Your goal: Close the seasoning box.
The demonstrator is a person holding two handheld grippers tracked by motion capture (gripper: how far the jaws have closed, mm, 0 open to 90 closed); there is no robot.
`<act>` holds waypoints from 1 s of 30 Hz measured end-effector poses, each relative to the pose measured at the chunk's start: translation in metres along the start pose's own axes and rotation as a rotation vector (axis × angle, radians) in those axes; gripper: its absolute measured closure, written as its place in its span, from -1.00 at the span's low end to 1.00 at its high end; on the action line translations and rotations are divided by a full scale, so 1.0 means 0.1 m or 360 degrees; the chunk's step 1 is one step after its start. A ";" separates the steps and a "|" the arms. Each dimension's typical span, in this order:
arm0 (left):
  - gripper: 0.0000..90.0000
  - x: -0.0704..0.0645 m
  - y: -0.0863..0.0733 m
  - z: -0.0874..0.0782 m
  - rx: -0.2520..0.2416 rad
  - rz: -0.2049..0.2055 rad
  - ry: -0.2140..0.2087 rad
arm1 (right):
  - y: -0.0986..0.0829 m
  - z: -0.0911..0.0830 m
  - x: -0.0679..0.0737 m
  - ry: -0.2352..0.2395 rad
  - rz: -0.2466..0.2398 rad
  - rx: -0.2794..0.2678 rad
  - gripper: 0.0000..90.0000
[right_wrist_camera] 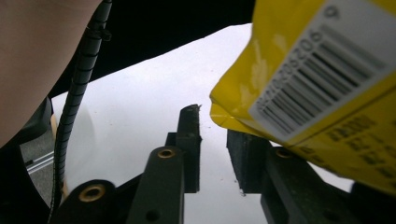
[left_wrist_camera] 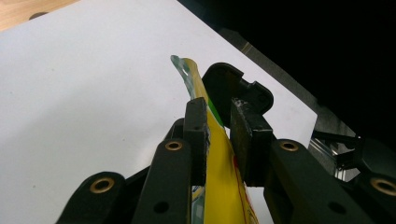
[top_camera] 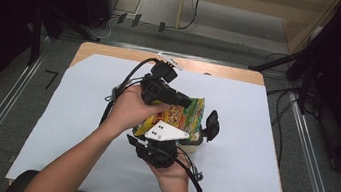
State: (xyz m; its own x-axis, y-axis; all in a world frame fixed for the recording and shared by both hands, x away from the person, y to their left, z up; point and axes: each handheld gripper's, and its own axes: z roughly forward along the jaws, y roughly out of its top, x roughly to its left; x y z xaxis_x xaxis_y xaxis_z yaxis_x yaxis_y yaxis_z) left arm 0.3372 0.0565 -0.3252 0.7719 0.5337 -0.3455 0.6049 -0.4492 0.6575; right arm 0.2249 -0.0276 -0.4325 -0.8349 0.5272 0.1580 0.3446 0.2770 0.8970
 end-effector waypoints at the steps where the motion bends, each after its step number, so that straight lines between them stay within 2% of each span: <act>1: 0.71 0.00 0.00 0.00 -0.0003 -0.0001 -0.0003 | 0.00 0.00 0.00 0.0002 0.0006 -0.0001 0.68; 4: 0.71 -0.01 0.00 0.00 -0.0001 -0.0001 -0.0007 | 0.00 -0.01 -0.01 -0.0014 0.0013 -0.0002 0.83; 10: 0.71 -0.02 0.00 0.00 0.0005 0.0004 -0.0002 | 0.00 -0.01 -0.02 -0.0018 0.0004 -0.0002 0.84; 13: 0.71 -0.02 -0.01 0.00 0.0012 0.0011 0.0003 | -0.01 0.00 -0.01 -0.0020 -0.0004 -0.0013 0.80; 22: 0.70 0.02 -0.05 -0.03 0.0042 -0.0014 -0.0040 | -0.06 0.05 0.02 0.0023 -0.0021 -0.0009 0.62; 30: 0.70 0.06 -0.12 -0.05 0.0112 -0.0012 -0.0032 | -0.14 0.12 0.05 0.0048 -0.0046 0.0029 0.52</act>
State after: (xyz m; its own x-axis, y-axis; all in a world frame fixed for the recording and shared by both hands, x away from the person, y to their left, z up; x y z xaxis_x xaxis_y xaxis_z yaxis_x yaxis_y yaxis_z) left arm 0.3334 0.0689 -0.3317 0.7705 0.5231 -0.3643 0.6225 -0.4949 0.6063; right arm 0.2208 -0.0190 -0.4493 -0.8572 0.4942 0.1449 0.3276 0.3062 0.8938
